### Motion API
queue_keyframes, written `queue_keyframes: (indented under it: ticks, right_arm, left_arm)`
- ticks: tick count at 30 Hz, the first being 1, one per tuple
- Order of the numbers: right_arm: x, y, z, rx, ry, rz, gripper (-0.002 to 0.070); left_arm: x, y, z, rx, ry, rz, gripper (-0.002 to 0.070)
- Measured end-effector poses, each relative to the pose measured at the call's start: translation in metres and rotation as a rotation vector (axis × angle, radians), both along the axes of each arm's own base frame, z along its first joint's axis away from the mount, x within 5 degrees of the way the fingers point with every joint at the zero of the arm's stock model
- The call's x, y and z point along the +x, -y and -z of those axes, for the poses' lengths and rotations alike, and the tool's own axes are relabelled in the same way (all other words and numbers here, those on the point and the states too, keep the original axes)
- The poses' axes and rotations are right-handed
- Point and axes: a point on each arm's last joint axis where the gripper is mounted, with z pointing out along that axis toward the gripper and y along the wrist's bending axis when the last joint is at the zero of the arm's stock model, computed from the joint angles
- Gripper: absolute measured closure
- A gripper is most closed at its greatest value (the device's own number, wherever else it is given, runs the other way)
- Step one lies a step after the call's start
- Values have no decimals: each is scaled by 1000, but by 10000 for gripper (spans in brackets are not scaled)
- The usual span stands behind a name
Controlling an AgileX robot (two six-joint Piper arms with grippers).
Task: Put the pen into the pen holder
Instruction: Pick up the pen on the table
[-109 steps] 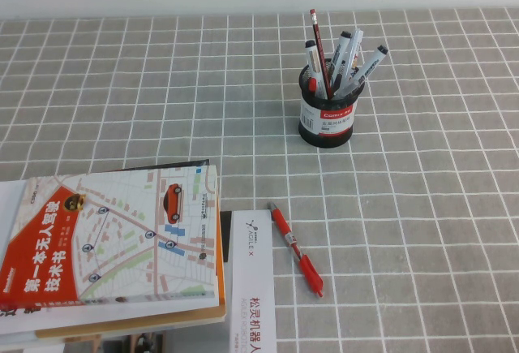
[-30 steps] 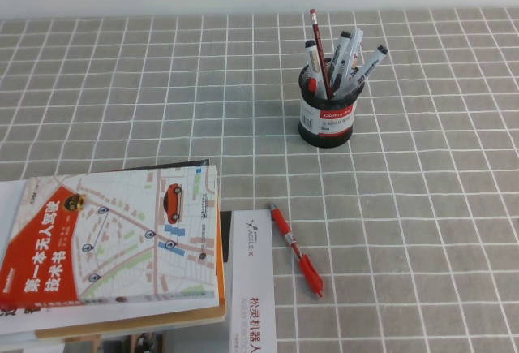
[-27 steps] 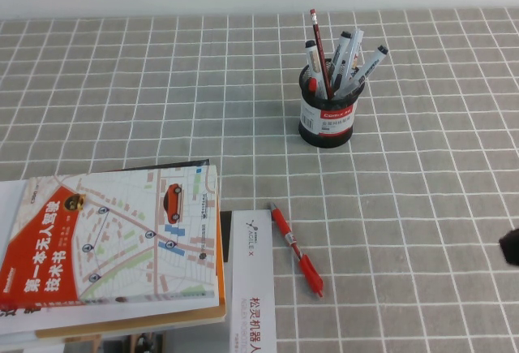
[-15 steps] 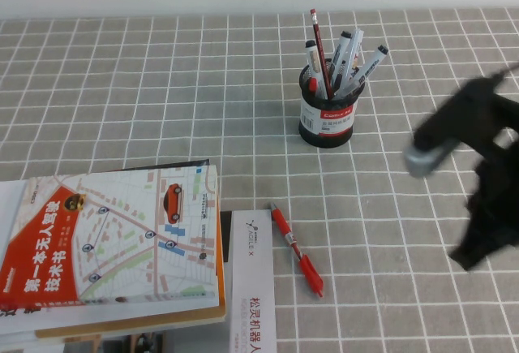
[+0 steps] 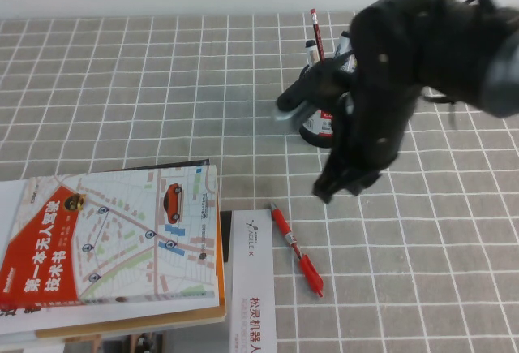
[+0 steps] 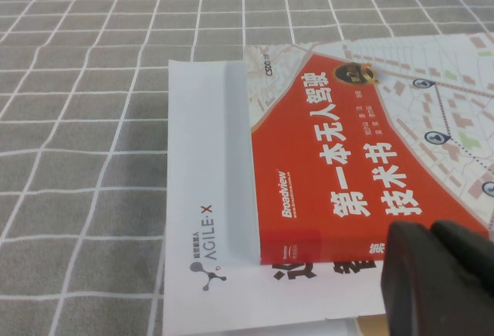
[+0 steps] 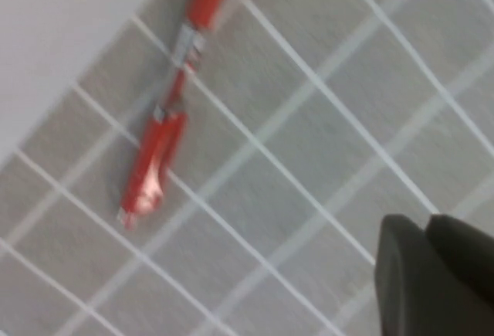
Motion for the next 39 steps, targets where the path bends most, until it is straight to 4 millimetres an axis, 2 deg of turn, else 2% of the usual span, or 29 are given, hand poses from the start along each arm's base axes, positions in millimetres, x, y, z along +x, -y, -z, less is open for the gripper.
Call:
queue_keyframes:
  ticks: [2, 7, 10, 15, 25, 32, 39]
  right_arm:
    - [8, -12, 14, 24, -45, -11, 625]
    - [21, -33, 42, 77, -136, -11, 412]
    - [27, -40, 61, 70, -171, -3, 366]
    - [30, -48, 82, 81, -230, 12, 386]
    - [14, -71, 89, 35, -218, -67, 402]
    - [15, -74, 100, 0, -214, -64, 479]
    - [17, -73, 101, -13, -201, -36, 561]
  left_arm:
    - [0, 0, 0, 0, 0, 0, 678]
    - [0, 0, 0, 0, 0, 0, 678]
    - [0, 0, 0, 0, 0, 0, 678]
    - [0, 0, 0, 0, 0, 0, 678]
    - [0, 0, 0, 0, 0, 0, 678]
    - [0, 0, 0, 0, 0, 0, 678]
    - [0, 0, 0, 0, 0, 0, 678]
